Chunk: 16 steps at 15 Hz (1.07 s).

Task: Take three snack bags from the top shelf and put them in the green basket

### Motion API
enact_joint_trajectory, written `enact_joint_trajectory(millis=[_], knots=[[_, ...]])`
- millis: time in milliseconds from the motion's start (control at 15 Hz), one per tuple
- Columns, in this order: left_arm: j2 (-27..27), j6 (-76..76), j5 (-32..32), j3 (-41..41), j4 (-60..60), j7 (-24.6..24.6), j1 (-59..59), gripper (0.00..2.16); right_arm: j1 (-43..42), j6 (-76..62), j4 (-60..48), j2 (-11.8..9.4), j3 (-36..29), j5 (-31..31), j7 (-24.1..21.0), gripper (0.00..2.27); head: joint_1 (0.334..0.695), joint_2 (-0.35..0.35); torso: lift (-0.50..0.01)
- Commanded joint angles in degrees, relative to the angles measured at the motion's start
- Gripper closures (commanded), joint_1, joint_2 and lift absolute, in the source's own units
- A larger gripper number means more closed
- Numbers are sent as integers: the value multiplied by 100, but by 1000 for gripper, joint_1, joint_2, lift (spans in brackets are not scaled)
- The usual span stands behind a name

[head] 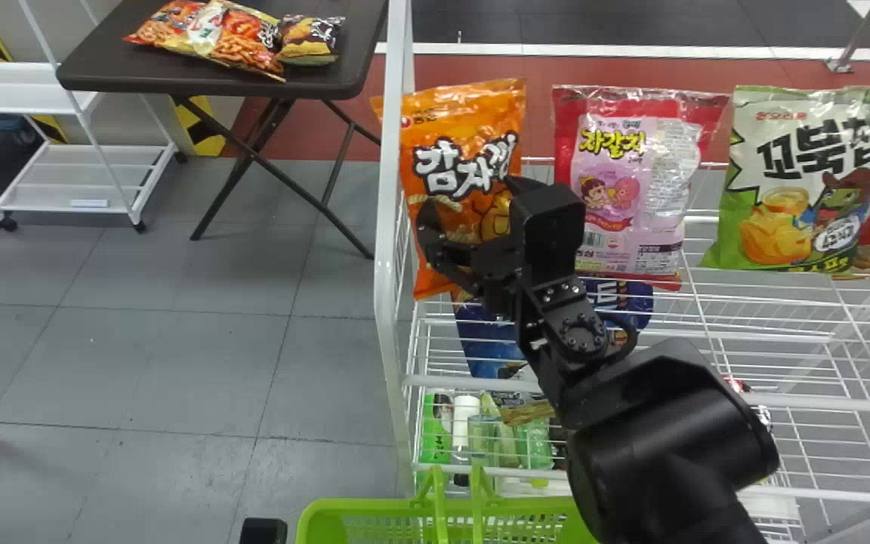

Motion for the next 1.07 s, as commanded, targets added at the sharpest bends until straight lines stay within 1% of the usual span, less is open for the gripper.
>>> enact_joint_trajectory(millis=[0, 67, 133, 200, 400, 600, 800, 1000], knots=[[25, -5, 39, 3, 32, 0, -50, 2142, -192, 213, 137, -5, -96, -52, 142, 930, 695, 44, -44], [25, -5, 39, -5, 49, 9, -85, 2142, -183, 336, 119, -14, -60, -87, 257, 1946, 695, 45, -44], [25, -5, 39, -14, 58, 27, -120, 2142, -78, 318, 49, -14, -25, -26, 265, 2162, 695, 45, -44], [25, -5, 39, -32, 58, 27, -120, 2142, 45, 318, -83, -14, -8, -26, 265, 2199, 695, 47, -44], [17, -5, 30, -49, 49, 36, -129, 2142, 405, 371, -584, -102, -78, -8, 283, 2199, 695, 51, -44], [17, -5, 30, -49, 14, 36, -103, 2142, 810, 494, -1173, -225, -157, -8, 301, 2199, 695, 35, -44], [-1, -5, 21, -67, -12, 27, -76, 2142, 1214, 635, -1770, -269, -245, -114, 336, 2199, 695, 20, -44], [-10, -5, 4, -93, -65, 9, -32, 2142, 1733, 652, -2456, -409, -245, -131, 336, 2199, 695, 1, -44]])
